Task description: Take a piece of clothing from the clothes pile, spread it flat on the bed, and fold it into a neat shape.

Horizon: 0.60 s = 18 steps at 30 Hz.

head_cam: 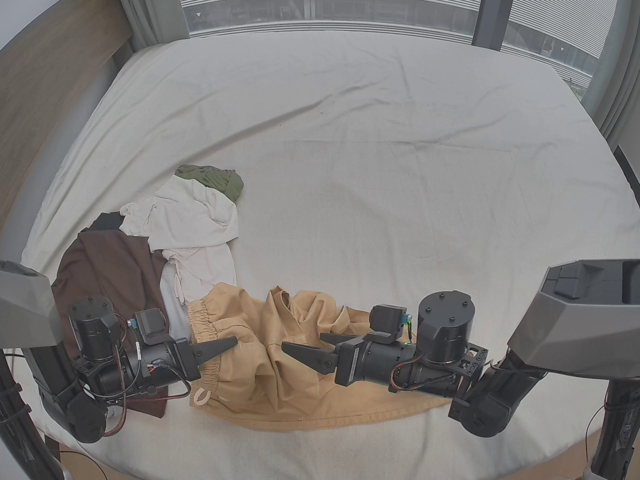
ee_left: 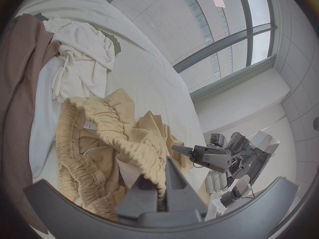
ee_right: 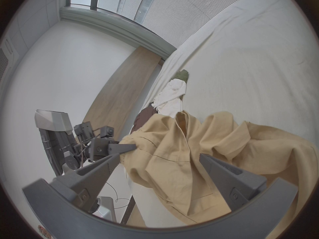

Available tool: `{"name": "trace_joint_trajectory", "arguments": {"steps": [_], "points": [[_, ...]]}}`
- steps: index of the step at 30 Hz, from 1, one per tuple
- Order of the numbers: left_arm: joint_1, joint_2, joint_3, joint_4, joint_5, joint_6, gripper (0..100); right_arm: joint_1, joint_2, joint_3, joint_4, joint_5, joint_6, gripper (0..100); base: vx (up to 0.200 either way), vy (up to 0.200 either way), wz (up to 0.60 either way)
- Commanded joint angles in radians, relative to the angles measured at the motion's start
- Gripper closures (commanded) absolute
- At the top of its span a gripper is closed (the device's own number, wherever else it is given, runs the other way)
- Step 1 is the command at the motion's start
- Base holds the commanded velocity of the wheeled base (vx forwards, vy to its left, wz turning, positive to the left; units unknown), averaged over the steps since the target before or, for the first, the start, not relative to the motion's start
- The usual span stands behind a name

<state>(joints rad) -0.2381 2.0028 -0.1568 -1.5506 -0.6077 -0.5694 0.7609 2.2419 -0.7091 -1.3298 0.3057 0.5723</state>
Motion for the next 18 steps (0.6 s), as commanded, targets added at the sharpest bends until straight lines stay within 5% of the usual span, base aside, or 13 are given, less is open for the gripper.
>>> {"name": "trace_joint_trajectory", "arguments": {"steps": [1,18], "points": [[-0.001,-0.009,0.0,-0.002,0.0,0.0,100,-0.003,0.038,-0.035,0.015,0.001,0.0,0,0.0,0.0,0.0],[0.002,-0.01,-0.001,-0.002,-0.001,0.0,100,0.006,0.053,-0.041,0.0,-0.008,0.001,0,0.0,0.0,0.0]]}}
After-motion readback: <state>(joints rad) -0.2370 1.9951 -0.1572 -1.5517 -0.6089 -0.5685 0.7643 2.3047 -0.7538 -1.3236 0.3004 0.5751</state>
